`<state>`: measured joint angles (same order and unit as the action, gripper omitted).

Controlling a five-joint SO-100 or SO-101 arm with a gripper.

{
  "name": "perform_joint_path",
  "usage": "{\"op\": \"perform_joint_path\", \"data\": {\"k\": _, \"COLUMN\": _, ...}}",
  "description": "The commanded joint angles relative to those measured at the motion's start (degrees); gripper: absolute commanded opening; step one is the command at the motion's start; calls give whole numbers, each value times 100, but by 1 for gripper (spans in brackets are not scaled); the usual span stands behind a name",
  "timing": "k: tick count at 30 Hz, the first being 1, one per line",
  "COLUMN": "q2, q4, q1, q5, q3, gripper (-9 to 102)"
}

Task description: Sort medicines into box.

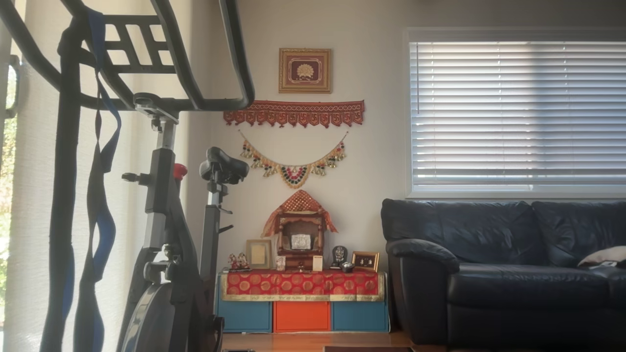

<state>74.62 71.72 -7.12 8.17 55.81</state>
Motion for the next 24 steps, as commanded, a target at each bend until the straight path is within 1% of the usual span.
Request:
{"op": "perform_joint_path", "data": {"k": 1, "q2": 606, "q4": -167, "q1": -18, "q5": 167, "q3": -281, "gripper": 1}}
{"op": "perform_joint_path", "data": {"k": 11, "q2": 562, "q4": -114, "q1": -26, "q5": 299, "q3": -281, "gripper": 1}}
{"op": "perform_joint_path", "data": {"k": 15, "q2": 483, "q4": 70, "q1": -26, "q5": 343, "q3": -378, "gripper": 1}}
{"op": "perform_joint_path", "data": {"k": 24, "q2": 492, "q4": 53, "q1": -97, "q5": 448, "q3": -360, "gripper": 1}}
